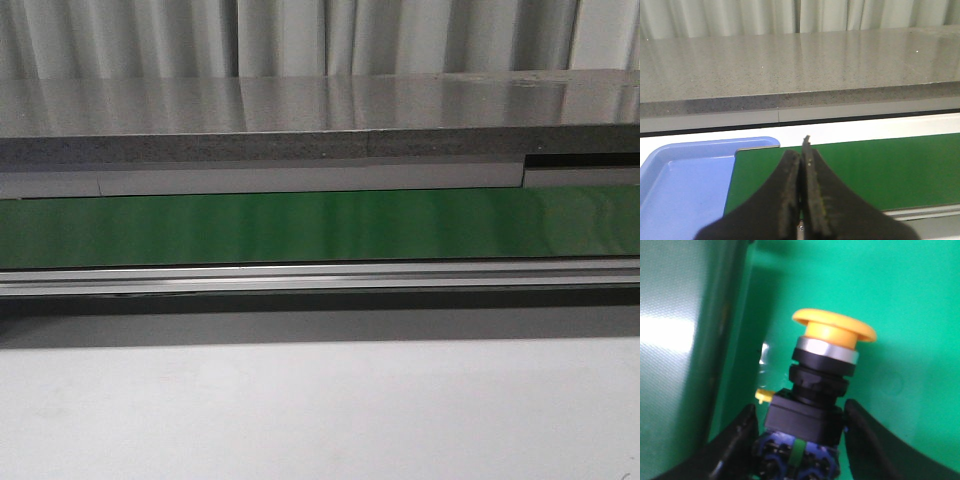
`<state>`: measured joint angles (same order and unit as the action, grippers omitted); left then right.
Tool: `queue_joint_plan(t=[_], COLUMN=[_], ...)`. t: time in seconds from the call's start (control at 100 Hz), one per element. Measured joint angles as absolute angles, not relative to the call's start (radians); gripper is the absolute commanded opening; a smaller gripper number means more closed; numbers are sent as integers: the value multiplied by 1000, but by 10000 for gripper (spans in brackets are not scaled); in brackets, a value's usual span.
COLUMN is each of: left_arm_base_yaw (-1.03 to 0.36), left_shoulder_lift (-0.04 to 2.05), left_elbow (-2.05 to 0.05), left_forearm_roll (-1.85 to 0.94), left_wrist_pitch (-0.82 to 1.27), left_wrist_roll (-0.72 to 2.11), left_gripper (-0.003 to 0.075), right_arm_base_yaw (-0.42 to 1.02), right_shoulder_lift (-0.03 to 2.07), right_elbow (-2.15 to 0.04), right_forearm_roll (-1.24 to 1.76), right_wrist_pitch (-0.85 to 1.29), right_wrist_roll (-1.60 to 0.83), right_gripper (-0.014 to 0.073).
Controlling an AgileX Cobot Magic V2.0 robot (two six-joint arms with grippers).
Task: Move button from left to right
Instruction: 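Carry the button with the right gripper and release it into the green tray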
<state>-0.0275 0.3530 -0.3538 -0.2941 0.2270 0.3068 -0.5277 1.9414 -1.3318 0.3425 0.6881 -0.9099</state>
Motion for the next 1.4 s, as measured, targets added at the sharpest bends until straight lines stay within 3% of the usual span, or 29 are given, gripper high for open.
queue_joint_plan(t=[0.23, 0.45, 0.61, 1.05, 1.4], left_arm_base_yaw=[-28, -28, -28, -28, -28], left_shoulder_lift=[353, 353, 353, 353, 353], left_elbow=[-354, -354, -354, -354, -354], left_forearm_roll=[-294, -294, -294, -294, -294], left_wrist_pitch=[227, 227, 227, 227, 227], left_wrist_roll=[307, 307, 307, 307, 307], left_gripper=[-20, -20, -20, -20, -20], right_arm_base_yaw=[-528, -528, -528, -528, -528], right_shoulder_lift=[1954, 1954, 1954, 1944, 1819], right_elbow=[-1332, -1332, -1332, -1335, -1338], right_forearm_roll=[344, 345, 346, 349, 452], right_wrist_pitch=[677, 675, 662, 644, 624], right_wrist_roll=[-912, -912, -912, -912, -912], right_gripper=[263, 415, 458, 461, 456])
